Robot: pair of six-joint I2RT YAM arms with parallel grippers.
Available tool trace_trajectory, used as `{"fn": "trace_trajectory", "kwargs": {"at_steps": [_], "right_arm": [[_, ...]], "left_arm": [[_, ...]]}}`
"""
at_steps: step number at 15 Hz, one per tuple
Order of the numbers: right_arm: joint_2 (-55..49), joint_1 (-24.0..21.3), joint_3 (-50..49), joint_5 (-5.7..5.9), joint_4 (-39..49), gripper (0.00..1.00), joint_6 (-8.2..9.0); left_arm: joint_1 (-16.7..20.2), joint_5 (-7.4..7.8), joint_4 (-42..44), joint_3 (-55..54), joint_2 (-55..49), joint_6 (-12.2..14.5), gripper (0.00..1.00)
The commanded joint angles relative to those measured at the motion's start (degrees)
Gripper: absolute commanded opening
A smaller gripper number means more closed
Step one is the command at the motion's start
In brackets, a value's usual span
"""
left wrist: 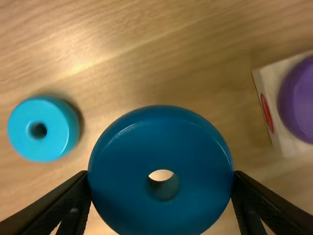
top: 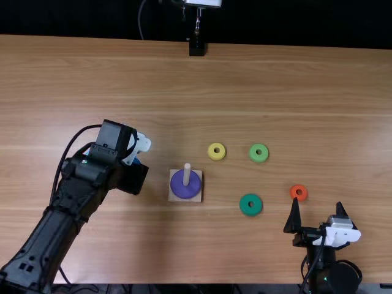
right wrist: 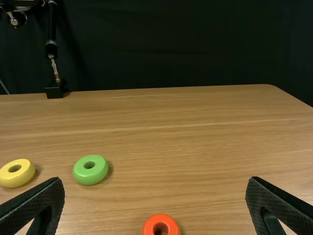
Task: Build the Hanoi tower: stack the rings onto the peg from bottom to top in this color order: purple, dark blue, light blue, dark green, light green, yellow, orange.
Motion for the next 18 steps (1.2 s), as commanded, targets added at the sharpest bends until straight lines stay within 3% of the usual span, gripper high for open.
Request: {"fn": "trace_trajectory", "kwargs": {"at_steps": [1, 7, 10, 13, 16, 18], "right_arm": [[-0.7, 0.2, -0.3, 0.29, -0.2, 1.00, -0.08], [-0.7, 0.2, -0.3, 0.29, -0.2, 1.00, -0.08], [-0.7, 0.2, -0.3, 0.40, -0.2, 1.00, -0.08], [-0.7, 0.2, -0.3, 0.40, -0.2, 1.00, -0.08], [-0.7, 0.2, -0.3, 0.29, -0.2, 1.00, -0.08], [-0.7, 0.2, -0.3, 0.29, -0.2, 1.00, -0.08]], "left_arm": [[-0.2, -0.25, -3.1, 5.4, -0.1, 0.0, 0.00], [-3.7, 0.39, -17.8, 21.7, 4.5, -1.1, 0.00], [-6.4, 0.60, -21.4, 28.9, 7.7, -6.1, 0.00], [-9.2, 0.91, -24.4, 34.2, 10.6, -6.5, 0.00], [-12.1, 0.91, -26.0, 38.0, 12.5, -10.7, 0.00], [-14.3, 0.91, -26.0, 39.1, 12.7, -12.0, 0.00]]}}
